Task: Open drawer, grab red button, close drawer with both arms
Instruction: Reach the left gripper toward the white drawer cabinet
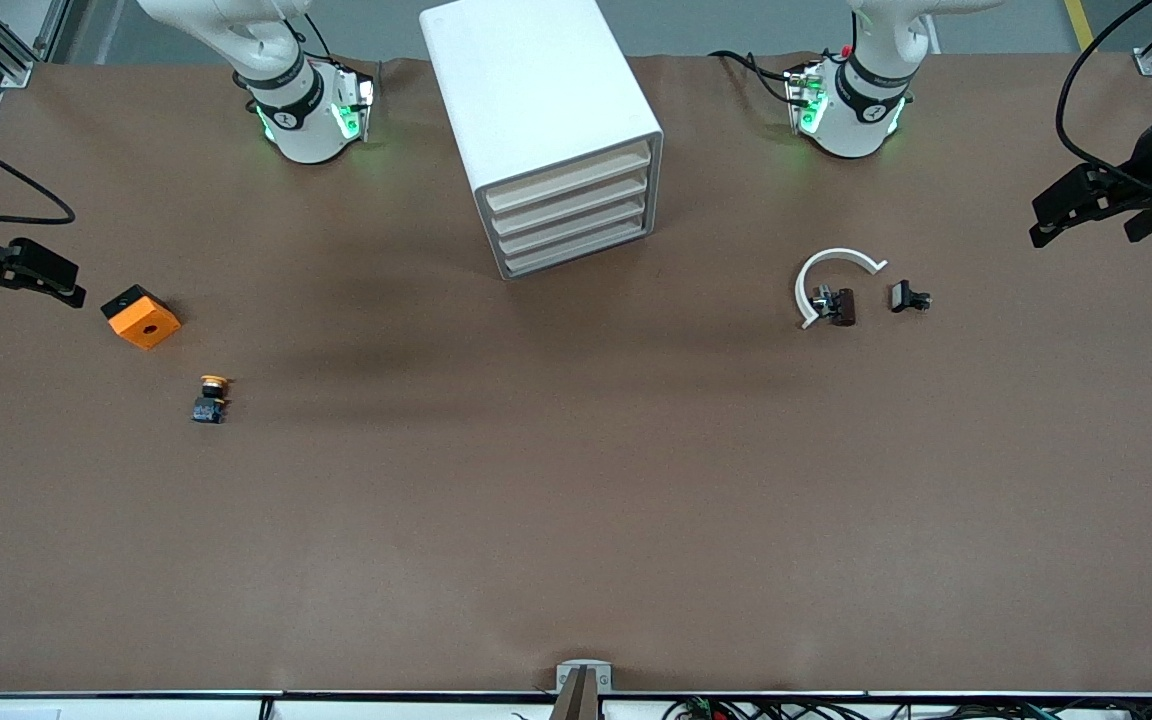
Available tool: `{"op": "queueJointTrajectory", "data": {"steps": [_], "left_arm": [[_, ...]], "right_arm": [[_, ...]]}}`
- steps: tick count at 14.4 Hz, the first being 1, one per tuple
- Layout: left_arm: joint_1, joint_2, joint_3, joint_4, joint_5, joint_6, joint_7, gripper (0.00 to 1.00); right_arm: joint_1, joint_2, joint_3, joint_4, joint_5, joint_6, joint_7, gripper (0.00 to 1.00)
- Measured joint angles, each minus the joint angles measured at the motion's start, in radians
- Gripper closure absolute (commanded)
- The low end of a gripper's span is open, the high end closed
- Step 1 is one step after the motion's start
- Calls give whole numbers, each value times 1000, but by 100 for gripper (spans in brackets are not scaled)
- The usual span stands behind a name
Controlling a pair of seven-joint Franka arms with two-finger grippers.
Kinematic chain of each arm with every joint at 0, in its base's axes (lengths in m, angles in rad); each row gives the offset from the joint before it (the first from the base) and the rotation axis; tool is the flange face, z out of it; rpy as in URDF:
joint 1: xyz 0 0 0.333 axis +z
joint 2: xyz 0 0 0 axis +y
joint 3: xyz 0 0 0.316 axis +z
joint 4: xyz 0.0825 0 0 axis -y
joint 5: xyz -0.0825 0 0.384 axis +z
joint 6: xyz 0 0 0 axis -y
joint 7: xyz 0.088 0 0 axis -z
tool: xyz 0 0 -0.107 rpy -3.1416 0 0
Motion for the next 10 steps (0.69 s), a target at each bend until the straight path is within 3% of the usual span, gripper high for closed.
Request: {"op": "queueJointTrajectory", "data": {"steps": [6,10], "left_arm": [[1,11,0,1,0,-1,0,0],[0,109,0,34,0,0,-13,0]], "right_arm": [[0,0,0,0,0,0,0,0],[0,0,0,1,0,0,0,0]]}}
